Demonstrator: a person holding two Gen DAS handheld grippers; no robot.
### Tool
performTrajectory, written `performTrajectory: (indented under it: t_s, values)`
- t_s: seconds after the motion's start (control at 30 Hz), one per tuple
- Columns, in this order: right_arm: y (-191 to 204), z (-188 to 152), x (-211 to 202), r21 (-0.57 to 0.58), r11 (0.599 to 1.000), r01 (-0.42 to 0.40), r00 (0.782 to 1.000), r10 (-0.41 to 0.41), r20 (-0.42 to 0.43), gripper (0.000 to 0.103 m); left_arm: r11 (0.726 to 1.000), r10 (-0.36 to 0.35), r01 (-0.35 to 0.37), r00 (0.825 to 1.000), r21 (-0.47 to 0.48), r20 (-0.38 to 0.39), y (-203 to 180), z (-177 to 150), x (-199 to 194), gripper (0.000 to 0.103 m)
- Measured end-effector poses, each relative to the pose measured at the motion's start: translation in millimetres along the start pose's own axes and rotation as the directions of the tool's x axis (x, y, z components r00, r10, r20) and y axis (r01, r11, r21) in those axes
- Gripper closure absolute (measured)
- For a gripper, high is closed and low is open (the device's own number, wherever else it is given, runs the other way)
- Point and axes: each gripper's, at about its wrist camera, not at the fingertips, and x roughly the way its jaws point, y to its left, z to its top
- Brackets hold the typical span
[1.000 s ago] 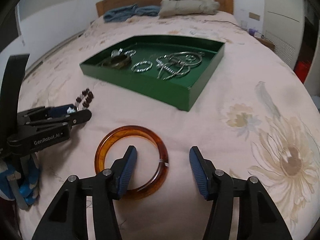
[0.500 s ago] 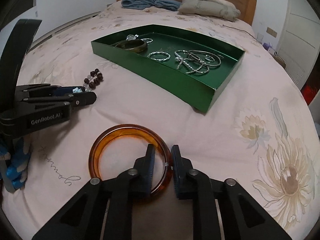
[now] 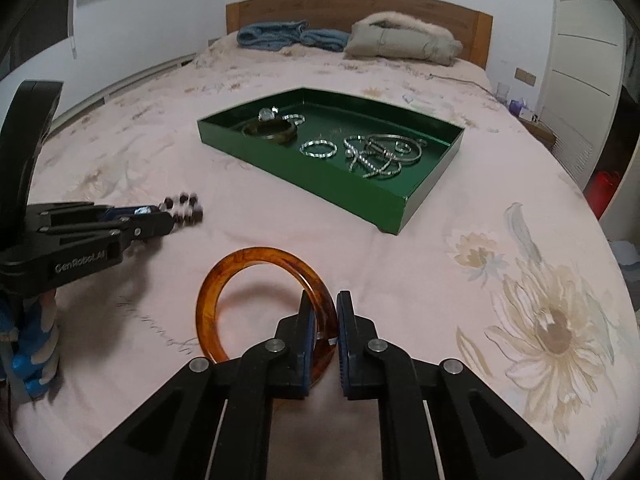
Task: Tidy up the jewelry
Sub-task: 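Grasp the beaded bracelet with the left tool while the right tool grasps the amber bangle, then carry the beaded bracelet and amber bangle into the green tray and release both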
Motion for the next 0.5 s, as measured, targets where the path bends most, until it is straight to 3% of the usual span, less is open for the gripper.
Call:
performTrajectory:
  t_s: [0.5]
  values:
    - [21, -16, -103, 0.015, 1.0, 0.025, 0.995, -0.026, 0.096, 0.093, 0.997, 0.042, -0.049, 0.993, 0.062, 0.106, -29, -33, -115, 0.088]
